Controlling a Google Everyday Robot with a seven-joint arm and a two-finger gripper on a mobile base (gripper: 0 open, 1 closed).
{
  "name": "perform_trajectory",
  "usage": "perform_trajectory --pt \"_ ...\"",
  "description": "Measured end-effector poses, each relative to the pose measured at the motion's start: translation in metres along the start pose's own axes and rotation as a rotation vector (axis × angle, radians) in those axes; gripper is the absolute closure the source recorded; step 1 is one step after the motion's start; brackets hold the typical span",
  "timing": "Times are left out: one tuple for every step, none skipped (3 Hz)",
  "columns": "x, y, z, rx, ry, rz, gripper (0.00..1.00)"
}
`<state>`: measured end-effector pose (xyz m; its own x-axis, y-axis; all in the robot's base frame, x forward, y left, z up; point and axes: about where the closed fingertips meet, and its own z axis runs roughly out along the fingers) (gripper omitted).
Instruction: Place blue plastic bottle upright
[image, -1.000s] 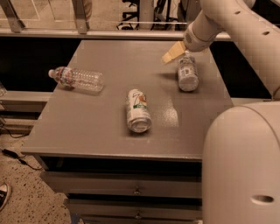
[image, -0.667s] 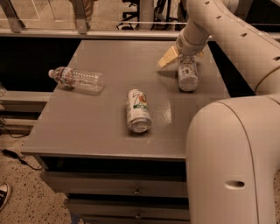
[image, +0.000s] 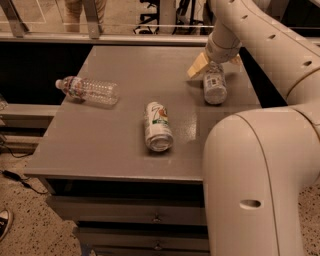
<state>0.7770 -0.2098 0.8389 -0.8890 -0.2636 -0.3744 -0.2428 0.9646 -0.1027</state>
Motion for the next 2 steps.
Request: perform_trajectory --pt "0.0047 -0.0029 -0.0011 0.002 0.03 0.012 0.0" --pt "0.0056 0.0012 -0.007 -0.012 0.037 0.023 0.03"
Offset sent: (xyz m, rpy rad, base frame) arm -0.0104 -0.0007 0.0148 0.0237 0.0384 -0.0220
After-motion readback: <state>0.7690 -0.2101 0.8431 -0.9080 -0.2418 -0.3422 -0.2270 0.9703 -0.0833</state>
